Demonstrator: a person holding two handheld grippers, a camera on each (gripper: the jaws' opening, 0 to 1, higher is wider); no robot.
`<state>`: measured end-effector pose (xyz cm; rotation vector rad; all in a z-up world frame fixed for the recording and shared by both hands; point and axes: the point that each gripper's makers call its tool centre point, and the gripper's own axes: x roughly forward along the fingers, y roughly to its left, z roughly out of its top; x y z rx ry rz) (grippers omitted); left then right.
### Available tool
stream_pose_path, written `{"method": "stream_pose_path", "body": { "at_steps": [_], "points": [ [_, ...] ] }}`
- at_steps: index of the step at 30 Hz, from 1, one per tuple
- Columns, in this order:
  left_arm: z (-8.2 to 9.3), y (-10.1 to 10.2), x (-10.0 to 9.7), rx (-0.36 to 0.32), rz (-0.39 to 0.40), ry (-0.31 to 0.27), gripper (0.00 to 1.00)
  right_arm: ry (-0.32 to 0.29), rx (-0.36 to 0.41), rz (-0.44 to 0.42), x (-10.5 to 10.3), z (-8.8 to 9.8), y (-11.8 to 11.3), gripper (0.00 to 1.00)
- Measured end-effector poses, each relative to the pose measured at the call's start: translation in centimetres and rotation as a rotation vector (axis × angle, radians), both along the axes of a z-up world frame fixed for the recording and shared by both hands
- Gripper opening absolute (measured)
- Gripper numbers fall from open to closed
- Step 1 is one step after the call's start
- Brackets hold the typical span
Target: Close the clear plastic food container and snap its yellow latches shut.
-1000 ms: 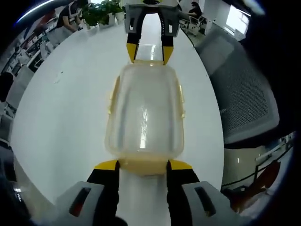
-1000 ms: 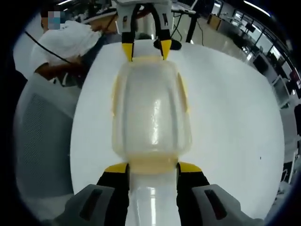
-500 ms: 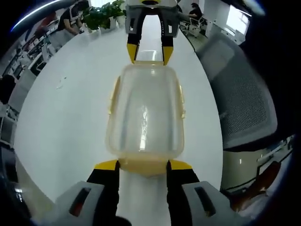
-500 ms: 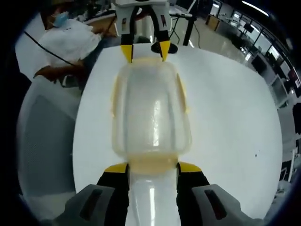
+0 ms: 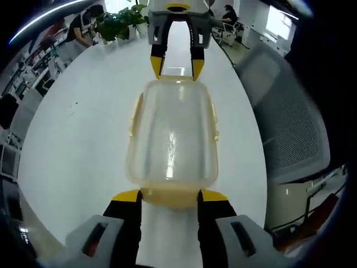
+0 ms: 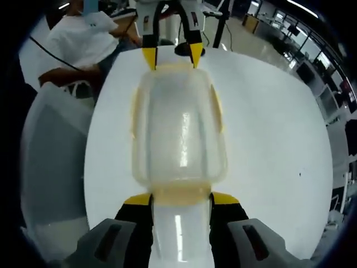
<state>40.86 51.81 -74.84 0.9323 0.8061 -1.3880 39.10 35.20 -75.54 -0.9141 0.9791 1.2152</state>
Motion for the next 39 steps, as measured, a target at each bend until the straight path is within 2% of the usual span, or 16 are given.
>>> {"method": "stream_pose_path", "body": {
  "at_steps": [16,39],
  "points": [
    [-0.3,-2.0,-0.5,0.012,0.034,0.008,0.38,0.013,0.008,0.025,-0.1,-0.4,-2.2,0.38],
    [-0.5,-7.4,-1.7,0.010,0.048,0.016,0.38,0.028,0.001,0.035,-1.2,-0.8,-7.6,0.38]
  ]
}}
